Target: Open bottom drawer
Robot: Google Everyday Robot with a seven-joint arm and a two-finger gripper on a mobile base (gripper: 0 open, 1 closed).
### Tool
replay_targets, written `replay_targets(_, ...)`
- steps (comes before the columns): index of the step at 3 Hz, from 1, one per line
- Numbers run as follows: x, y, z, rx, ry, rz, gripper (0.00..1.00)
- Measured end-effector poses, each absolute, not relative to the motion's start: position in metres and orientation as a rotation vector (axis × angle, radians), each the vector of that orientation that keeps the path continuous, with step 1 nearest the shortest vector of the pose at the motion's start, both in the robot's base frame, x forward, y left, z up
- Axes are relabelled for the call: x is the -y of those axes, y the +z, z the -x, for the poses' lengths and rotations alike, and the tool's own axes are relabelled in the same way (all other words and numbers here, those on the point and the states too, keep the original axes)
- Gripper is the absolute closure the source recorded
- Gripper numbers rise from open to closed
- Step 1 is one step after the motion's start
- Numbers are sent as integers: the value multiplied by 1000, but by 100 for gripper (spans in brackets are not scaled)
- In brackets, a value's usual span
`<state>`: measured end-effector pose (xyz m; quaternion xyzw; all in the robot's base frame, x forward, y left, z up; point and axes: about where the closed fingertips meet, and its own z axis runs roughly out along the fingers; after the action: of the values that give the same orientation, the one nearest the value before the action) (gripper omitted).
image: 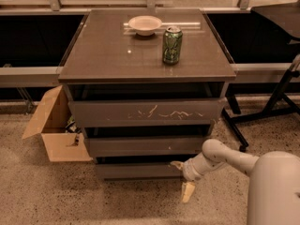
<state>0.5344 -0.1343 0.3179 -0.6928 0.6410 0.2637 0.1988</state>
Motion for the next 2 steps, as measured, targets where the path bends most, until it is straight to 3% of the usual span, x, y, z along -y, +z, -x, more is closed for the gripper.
replay_targets(2,136,296,-545,-1804,667,1961,0)
